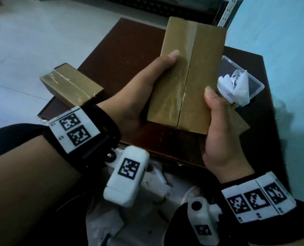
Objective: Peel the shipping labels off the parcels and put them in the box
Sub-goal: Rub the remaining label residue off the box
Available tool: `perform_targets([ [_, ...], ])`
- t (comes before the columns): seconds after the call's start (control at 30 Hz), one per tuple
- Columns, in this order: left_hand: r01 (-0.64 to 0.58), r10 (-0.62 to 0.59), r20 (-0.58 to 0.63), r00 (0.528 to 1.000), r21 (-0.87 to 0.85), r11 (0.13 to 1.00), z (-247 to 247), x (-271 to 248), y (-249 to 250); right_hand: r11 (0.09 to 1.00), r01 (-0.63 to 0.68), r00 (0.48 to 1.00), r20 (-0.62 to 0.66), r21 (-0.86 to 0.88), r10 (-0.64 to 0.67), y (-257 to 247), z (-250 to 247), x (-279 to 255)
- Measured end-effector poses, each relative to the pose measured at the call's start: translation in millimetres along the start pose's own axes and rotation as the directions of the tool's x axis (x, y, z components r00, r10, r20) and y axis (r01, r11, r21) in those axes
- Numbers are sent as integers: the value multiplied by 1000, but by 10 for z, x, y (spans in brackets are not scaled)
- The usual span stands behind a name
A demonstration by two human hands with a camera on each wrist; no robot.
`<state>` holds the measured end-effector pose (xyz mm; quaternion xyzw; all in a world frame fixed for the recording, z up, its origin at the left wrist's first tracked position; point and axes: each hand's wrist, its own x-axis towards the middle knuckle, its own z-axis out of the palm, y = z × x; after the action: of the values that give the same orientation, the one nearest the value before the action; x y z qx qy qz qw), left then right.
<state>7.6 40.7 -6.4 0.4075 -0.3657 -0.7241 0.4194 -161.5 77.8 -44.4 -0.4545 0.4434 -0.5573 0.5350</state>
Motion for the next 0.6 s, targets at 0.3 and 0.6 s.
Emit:
perform_targets([
  [0.3, 4, -36, -284, 958, -113, 994, 24, 219, -493, 940, 122, 975, -137, -317, -172, 28, -2, -4],
  [0.6, -21, -13, -350, 937, -94, 995, -19, 317, -526, 972, 56, 998, -2, -226, -58, 18, -93, 107],
])
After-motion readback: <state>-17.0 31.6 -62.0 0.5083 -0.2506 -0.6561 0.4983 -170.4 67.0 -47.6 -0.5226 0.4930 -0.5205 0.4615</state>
